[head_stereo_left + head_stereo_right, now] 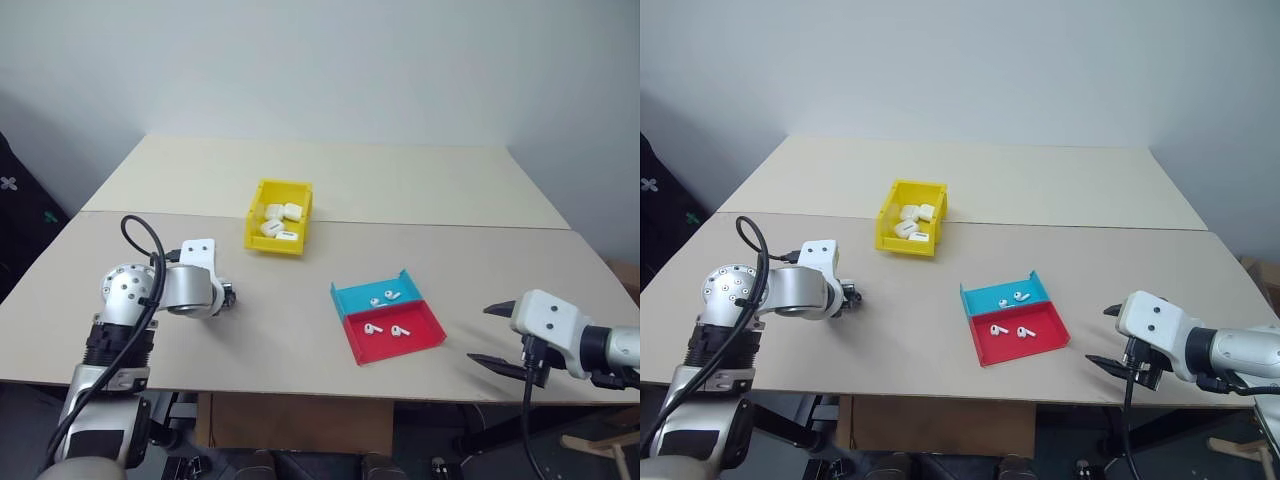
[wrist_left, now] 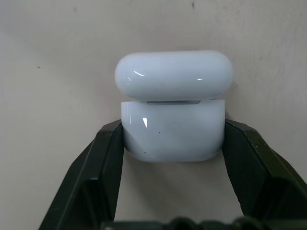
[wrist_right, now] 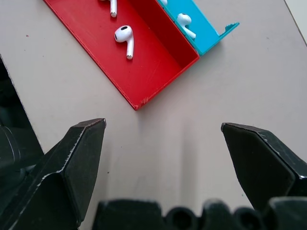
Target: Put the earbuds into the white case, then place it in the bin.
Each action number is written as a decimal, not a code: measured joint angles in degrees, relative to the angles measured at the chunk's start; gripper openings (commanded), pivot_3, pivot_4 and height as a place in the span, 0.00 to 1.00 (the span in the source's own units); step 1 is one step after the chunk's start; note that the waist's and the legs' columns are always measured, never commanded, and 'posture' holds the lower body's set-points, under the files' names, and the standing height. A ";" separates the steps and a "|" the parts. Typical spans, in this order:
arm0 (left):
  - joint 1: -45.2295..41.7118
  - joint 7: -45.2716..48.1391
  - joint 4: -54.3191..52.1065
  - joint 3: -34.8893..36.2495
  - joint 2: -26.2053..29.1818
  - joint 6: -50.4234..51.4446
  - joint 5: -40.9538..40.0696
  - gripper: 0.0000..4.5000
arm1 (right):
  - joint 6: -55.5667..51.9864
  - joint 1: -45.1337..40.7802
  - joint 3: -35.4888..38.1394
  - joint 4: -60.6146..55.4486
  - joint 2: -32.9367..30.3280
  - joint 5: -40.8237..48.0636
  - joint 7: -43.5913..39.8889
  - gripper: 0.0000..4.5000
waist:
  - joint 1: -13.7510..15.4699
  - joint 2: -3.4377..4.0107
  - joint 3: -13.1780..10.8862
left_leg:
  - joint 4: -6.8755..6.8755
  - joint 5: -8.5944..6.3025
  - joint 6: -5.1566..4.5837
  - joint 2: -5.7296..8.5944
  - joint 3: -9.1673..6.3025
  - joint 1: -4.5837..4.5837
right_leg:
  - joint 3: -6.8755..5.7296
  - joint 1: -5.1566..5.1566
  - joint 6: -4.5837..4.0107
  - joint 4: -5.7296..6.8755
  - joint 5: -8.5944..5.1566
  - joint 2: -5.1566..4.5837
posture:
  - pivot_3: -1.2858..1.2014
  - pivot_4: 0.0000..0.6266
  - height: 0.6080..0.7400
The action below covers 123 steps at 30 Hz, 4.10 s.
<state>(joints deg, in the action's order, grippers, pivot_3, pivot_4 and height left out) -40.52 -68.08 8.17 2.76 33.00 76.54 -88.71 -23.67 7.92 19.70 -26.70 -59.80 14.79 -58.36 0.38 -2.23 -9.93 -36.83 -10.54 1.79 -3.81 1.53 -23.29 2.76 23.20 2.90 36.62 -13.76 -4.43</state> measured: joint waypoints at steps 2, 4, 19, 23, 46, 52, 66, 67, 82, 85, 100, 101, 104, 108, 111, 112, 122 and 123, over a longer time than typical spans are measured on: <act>0.00 0.06 0.01 0.56 -0.43 0.10 0.83 0.61 | 0.00 0.00 -0.02 0.00 0.00 0.00 -0.02 1.00 | 0.00 0.00 0.00 | 0.00 0.00 0.01 0.00 0.00 0.00 | 0.00 -0.01 -0.01 -0.01 0.00 0.00 | 0.52 0.24 1.00; 0.00 0.43 -0.12 0.84 -0.70 0.52 1.63 0.61 | 0.00 -0.01 -0.07 0.01 0.01 -0.01 -0.02 1.00 | 0.00 0.00 0.00 | 0.00 0.00 0.01 0.00 0.00 0.01 | 0.00 -0.01 -0.01 0.00 0.00 0.00 | 0.52 0.24 1.00; 19.91 53.65 -37.52 -1.07 16.16 -25.45 34.67 0.61 | 0.17 -5.51 0.98 -0.87 -0.16 1.05 -0.52 1.00 | -0.42 -0.08 -0.06 | 0.24 -0.18 0.38 -0.02 0.08 -0.25 | -0.04 0.10 -0.56 -0.61 0.14 -0.04 | 0.52 0.24 1.00; 26.49 74.56 -36.98 -4.15 11.22 -47.28 47.34 0.61 | 0.19 -10.27 -0.36 -0.93 -1.51 2.35 -1.77 1.00 | 0.42 -0.03 -0.05 | 0.20 -0.18 0.39 -0.03 0.09 -0.37 | -0.10 0.08 -0.43 -0.83 0.15 -0.06 | 0.52 0.24 1.00; 34.73 137.93 -5.06 -5.84 -19.33 -103.92 49.99 0.61 | -13.06 -46.51 -36.93 -3.99 -7.49 -1.31 -19.03 0.96 | -0.73 0.31 0.16 | -0.02 0.03 -0.16 -0.16 0.09 -0.56 | -0.07 0.24 -0.30 -0.68 0.13 0.04 | 0.52 0.24 1.00; 34.02 141.84 -3.03 -3.74 -20.73 -104.35 49.14 0.61 | -17.59 -53.00 -48.65 2.00 -1.97 -9.63 -20.13 0.72 | -0.77 0.34 0.18 | -0.08 0.03 -0.18 -0.14 0.09 -1.01 | -0.05 0.71 -0.19 -0.55 0.48 0.03 | 0.52 0.24 1.00; 34.99 142.08 -3.52 -3.37 -22.85 -104.41 50.85 0.61 | -20.70 -55.26 -55.46 10.61 6.54 -18.79 -18.70 0.53 | -1.12 0.37 0.20 | -0.09 0.07 -0.24 -0.14 0.08 -1.08 | -0.03 0.88 -0.21 -0.41 0.59 0.08 | 0.52 0.24 1.00; 35.21 141.81 -3.89 -3.34 -22.84 -104.41 50.90 0.61 | -20.70 -55.41 -55.55 11.35 7.01 -19.38 -18.62 0.53 | -1.11 0.37 0.20 | -0.09 0.07 -0.24 -0.15 0.08 -1.08 | -0.03 0.88 -0.21 -0.41 0.59 0.08 | 0.52 0.24 1.00; 37.07 139.50 -5.57 -3.30 -22.25 -104.19 53.02 0.61 | -20.12 -56.64 -57.50 17.55 11.33 -24.50 -18.73 0.53 | -1.13 0.39 0.21 | -0.08 0.07 -0.25 -0.14 0.08 -1.08 | -0.03 0.88 -0.24 -0.39 0.61 0.09 | 0.52 0.24 1.00; 37.24 139.20 -6.40 -3.35 -22.11 -104.14 53.39 0.61 | -19.86 -56.64 -57.52 18.10 11.97 -25.00 -18.97 0.53 | -1.15 0.40 0.21 | -0.08 0.07 -0.24 -0.15 0.08 -1.07 | -0.03 0.88 -0.25 -0.39 0.61 0.09 | 0.52 0.24 1.00; 38.41 137.46 -7.22 -3.73 -21.33 -104.04 54.97 0.61 | -18.35 -56.64 -58.02 20.78 13.85 -27.02 -18.84 0.53 | -1.17 0.40 0.22 | -0.08 0.07 -0.25 -0.15 0.08 -1.07 | -0.03 0.89 -0.25 -0.37 0.62 0.10 | 0.52 0.24 1.00; 38.41 137.29 -7.22 -3.83 -21.24 -103.99 55.06 0.61 | -18.10 -56.64 -58.03 20.83 13.85 -27.14 -18.88 0.53 | -1.16 0.40 0.22 | -0.08 0.07 -0.25 -0.15 0.07 -1.07 | -0.03 0.88 -0.25 -0.37 0.62 0.10 | 0.52 0.24 1.00; 38.43 137.09 -7.29 -3.87 -20.77 -103.88 55.08 0.61 | -17.85 -56.62 -58.03 20.83 13.85 -27.52 -18.95 0.53 | -1.15 0.41 0.22 | -0.08 0.07 -0.25 -0.15 0.07 -1.07 | -0.03 0.88 -0.25 -0.37 0.62 0.10 | 0.52 0.24 1.00; 38.61 137.03 -7.46 -3.94 -20.38 -103.84 55.08 0.61 | -17.83 -56.58 -58.03 20.82 13.85 -27.61 -19.07 0.48 | -1.14 0.41 0.22 | -0.08 0.07 -0.25 -0.15 0.07 -1.06 | -0.03 0.88 -0.25 -0.37 0.62 0.10 | 0.52 0.24 1.00; 38.64 136.82 -7.46 -3.97 -20.34 -103.84 55.09 0.61 | -17.63 -56.44 -58.03 20.82 13.81 -27.69 -19.13 0.33 | -1.14 0.41 0.22 | -0.08 0.07 -0.25 -0.15 0.07 -1.06 | -0.03 0.88 -0.25 -0.37 0.62 0.10 | 0.52 0.24 1.00; 38.64 136.77 -7.46 -3.98 -20.28 -103.84 55.09 0.61 | -17.59 -56.39 -58.03 20.82 13.81 -27.73 -19.08 0.33 | -1.15 0.41 0.22 | -0.08 0.07 -0.25 -0.15 0.08 -1.06 | -0.03 0.88 -0.25 -0.37 0.62 0.10 | 0.52 0.24 1.00; 38.95 136.32 -8.91 -4.20 -19.46 -102.44 55.09 0.61 | -16.77 -56.31 -58.03 20.82 13.82 -29.08 -19.08 0.33 | -1.15 0.42 0.23 | -0.08 0.07 -0.25 -0.15 0.07 -1.06 | -0.03 0.88 -0.25 -0.37 0.62 0.10 | 0.52 0.24 1.00; 38.95 136.31 -8.91 -4.20 -19.46 -102.43 55.09 0.61 | -16.76 -56.29 -58.03 20.81 13.82 -29.13 -19.12 0.33 | -1.15 0.42 0.23 | -0.08 0.07 -0.25 -0.15 0.07 -1.06 | -0.03 0.87 -0.25 -0.37 0.62 0.10 | 0.52 0.24 1.00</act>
<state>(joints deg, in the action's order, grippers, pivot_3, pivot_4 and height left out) -1.57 68.23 -0.74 -1.43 13.54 -25.90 -33.62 -40.43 -48.37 -38.33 -5.89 -45.98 -14.34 -77.48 -0.77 -1.82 -9.70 -36.91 -10.47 1.54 -3.96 1.60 -24.35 2.73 24.08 2.65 36.25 -13.14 -4.33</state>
